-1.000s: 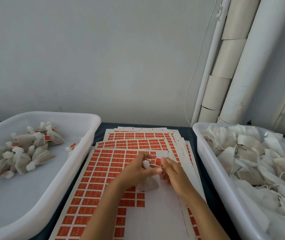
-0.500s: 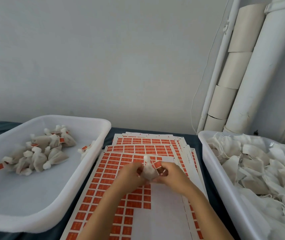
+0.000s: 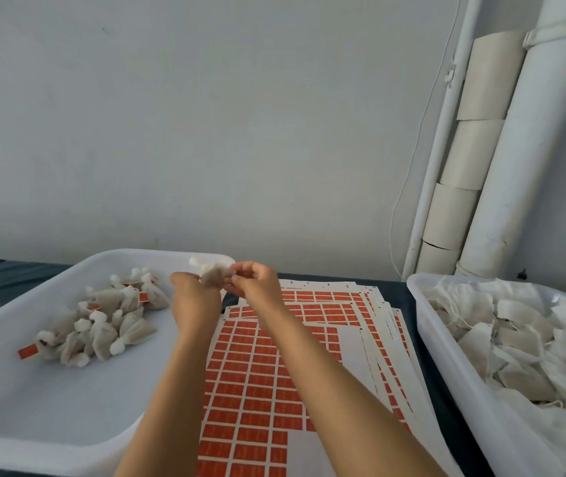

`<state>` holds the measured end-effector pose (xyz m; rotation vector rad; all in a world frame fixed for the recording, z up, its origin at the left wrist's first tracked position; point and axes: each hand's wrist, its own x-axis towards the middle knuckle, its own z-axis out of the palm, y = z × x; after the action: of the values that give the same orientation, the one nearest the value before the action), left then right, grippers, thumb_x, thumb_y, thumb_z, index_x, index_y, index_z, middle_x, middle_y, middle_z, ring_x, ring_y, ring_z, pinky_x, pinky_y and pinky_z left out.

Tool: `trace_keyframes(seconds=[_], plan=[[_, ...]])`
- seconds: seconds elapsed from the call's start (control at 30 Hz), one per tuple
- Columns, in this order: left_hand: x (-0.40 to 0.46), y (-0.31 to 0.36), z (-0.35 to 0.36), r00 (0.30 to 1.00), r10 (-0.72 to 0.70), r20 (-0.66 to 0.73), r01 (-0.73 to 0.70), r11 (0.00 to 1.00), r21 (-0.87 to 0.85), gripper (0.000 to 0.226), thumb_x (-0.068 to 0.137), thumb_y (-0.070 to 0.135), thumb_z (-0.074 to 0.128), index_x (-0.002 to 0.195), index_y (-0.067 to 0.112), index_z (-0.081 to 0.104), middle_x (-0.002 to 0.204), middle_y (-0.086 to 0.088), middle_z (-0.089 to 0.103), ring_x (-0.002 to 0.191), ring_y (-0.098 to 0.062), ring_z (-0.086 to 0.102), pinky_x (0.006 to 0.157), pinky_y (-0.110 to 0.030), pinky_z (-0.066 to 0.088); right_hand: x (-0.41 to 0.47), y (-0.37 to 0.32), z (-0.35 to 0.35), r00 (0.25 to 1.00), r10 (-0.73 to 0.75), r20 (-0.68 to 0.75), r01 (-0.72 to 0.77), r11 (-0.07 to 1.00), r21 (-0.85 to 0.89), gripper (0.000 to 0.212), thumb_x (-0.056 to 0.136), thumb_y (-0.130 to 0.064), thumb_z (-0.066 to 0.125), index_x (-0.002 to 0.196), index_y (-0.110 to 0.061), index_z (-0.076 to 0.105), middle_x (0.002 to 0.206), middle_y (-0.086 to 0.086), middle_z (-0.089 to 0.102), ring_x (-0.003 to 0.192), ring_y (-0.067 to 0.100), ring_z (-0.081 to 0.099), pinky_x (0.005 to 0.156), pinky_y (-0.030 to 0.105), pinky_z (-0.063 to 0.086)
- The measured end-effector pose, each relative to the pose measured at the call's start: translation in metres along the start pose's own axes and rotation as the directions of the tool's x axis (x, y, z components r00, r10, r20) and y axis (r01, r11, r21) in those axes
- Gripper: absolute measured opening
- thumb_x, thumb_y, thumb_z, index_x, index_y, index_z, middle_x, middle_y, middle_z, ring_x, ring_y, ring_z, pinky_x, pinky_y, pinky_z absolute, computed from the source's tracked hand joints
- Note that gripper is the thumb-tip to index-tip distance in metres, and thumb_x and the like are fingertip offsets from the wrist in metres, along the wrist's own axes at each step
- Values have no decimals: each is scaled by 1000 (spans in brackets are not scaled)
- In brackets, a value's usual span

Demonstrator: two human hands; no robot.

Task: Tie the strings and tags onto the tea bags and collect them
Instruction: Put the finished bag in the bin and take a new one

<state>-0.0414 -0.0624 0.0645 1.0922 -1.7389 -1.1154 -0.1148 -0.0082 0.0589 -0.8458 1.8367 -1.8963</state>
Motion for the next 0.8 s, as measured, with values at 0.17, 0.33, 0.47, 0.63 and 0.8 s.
trace_keyframes(seconds=[0.17,0.33,0.47,0.63,0.8], plan=[[8,-6,-2,997,-31,73,23,994,108,35,89,3,50,122,-4,37,121,-24,55,109,-39,53,79,-38,41,2,1,13,981,41,189,-29,997,-66,32,95,-9,46,125,-8,55,128,6,56,111,15,55,90,23,48],[0,-5,4,986,-25,166,-43,918,394,47,90,24,54,130,3,40,133,-21,46,124,-38,41,102,-48,36,-7,-3,2,988,34,151,-18,994,-104,31,95,-8,45,123,-14,56,126,4,57,115,18,54,88,26,50],[-18,7,15,948,262,181,-311,886,343,30,91,19,53,120,8,51,122,-15,54,115,-33,46,95,-43,40,-21,-14,-26,998,18,68,-12,996,-86,24,95,-7,43,110,-11,61,111,5,64,100,18,61,73,20,54],[-48,30,41,892,322,318,-394,898,197,29,88,15,57,117,15,52,118,-5,58,105,-21,54,84,-30,45,-45,-25,-80,987,-1,-163,-12,997,-82,22,96,-6,43,101,-12,64,102,5,67,96,19,64,81,28,55],[-78,44,77,828,303,471,-421,892,166,27,90,17,60,115,18,52,113,0,59,89,-12,57,69,-22,47,-60,-31,-138,908,23,-419,-73,992,-103,29,93,-6,43,79,-23,62,83,-2,67,84,19,66,69,26,56]])
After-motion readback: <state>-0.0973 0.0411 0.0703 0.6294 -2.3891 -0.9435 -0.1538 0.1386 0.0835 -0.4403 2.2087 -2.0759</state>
